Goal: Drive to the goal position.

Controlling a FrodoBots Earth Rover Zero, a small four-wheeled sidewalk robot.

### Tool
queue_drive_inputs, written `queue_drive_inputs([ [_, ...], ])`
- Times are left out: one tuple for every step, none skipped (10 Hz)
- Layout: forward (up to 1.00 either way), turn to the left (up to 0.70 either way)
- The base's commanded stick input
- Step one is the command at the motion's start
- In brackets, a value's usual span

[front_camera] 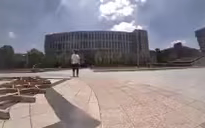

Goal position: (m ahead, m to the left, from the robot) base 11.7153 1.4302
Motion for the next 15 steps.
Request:
queue_drive_inputs([
  [0.5,0.0],
  [0.5,0.0],
  [0.5,0.0],
  [0.5,0.17],
  [0.5,0.44],
  [0.5,0.31],
  [0.5,0.18],
  [0.5,0.06],
  [0.5,0.0],
  [0.5,0.0],
  [0.5,0.0],
  [0.5,0.0],
  [0.5,0.0],
  [0.5,0.0],
  [0.5,0.0],
])
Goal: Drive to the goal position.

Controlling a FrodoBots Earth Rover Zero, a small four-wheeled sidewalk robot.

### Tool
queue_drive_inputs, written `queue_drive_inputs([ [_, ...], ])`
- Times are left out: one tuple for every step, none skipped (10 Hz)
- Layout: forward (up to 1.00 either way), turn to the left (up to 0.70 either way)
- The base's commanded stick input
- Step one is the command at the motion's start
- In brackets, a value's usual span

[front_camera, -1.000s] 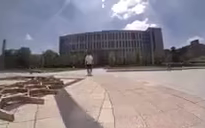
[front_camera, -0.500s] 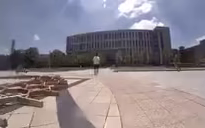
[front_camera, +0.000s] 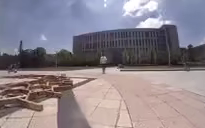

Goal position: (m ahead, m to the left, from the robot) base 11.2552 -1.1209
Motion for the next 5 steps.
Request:
queue_drive_inputs([
  [0.5,0.0],
  [0.5,0.0],
  [0.5,0.0],
  [0.5,0.0],
  [0.5,0.0],
])
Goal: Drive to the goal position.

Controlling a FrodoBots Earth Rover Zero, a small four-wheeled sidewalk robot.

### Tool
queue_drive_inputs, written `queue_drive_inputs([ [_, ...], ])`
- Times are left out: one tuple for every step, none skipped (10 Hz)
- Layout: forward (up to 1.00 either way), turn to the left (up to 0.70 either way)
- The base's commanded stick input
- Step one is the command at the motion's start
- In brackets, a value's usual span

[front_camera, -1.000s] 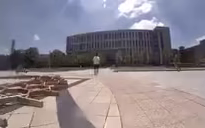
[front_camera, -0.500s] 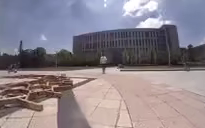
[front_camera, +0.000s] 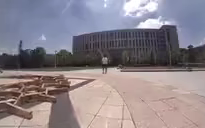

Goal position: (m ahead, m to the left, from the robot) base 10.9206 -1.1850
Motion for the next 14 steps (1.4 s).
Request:
queue_drive_inputs([
  [0.5,0.0],
  [0.5,0.0],
  [0.5,0.0],
  [0.5,0.0],
  [0.5,0.0],
  [0.5,0.0],
  [0.5,0.0],
  [0.5,0.0],
  [0.5,0.0],
  [0.5,0.0],
  [0.5,0.0],
  [0.5,0.0],
  [0.5,0.0],
  [0.5,0.0],
])
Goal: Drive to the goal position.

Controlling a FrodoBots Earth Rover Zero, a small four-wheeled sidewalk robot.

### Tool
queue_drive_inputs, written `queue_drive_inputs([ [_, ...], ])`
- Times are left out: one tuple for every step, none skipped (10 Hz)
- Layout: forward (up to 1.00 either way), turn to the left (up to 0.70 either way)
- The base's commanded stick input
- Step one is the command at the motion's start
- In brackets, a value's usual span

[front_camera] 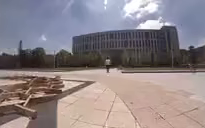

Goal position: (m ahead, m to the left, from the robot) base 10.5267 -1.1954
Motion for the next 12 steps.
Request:
queue_drive_inputs([
  [0.5,0.0],
  [0.5,0.0],
  [0.5,0.0],
  [0.5,0.0],
  [0.5,0.0],
  [0.5,0.0],
  [0.5,0.0],
  [0.5,0.0],
  [0.5,0.0],
  [0.55,0.0],
  [0.62,0.0],
  [0.69,0.0],
])
